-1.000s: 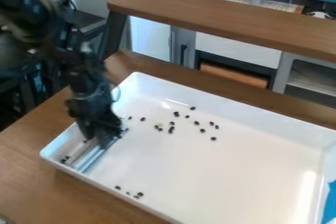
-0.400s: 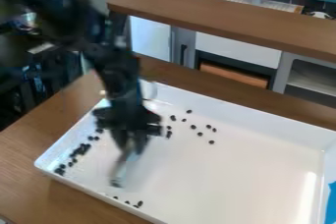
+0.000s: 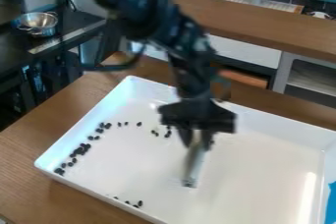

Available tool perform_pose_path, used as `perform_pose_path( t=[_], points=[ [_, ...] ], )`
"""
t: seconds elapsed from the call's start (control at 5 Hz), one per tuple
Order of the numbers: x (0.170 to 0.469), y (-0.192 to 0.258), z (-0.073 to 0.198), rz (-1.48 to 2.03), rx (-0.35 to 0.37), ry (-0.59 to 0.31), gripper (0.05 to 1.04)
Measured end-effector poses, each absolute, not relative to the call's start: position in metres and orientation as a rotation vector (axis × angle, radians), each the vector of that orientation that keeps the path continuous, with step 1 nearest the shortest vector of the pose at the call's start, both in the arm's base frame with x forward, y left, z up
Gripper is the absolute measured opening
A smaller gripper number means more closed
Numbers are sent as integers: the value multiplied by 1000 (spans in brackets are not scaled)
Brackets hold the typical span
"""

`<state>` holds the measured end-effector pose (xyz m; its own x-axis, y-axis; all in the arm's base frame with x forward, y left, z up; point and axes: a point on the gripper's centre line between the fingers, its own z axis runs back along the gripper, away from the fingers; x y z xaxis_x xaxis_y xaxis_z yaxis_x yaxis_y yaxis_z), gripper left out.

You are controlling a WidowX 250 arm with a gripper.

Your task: Sweep into pile

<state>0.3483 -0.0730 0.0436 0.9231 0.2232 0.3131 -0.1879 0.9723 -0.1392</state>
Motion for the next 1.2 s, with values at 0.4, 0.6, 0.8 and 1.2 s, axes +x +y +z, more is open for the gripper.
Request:
perform_pose_path(
  t=[0.4, 0.6, 0.8, 1.2],
  points=[
    [389, -89, 33, 244, -123, -363, 342],
    [407, -90, 22, 259, -113, -342, 342],
    [423, -71, 14, 298, -109, -300, 341],
    [432, -59, 5, 289, -129, -249, 342]
  ],
)
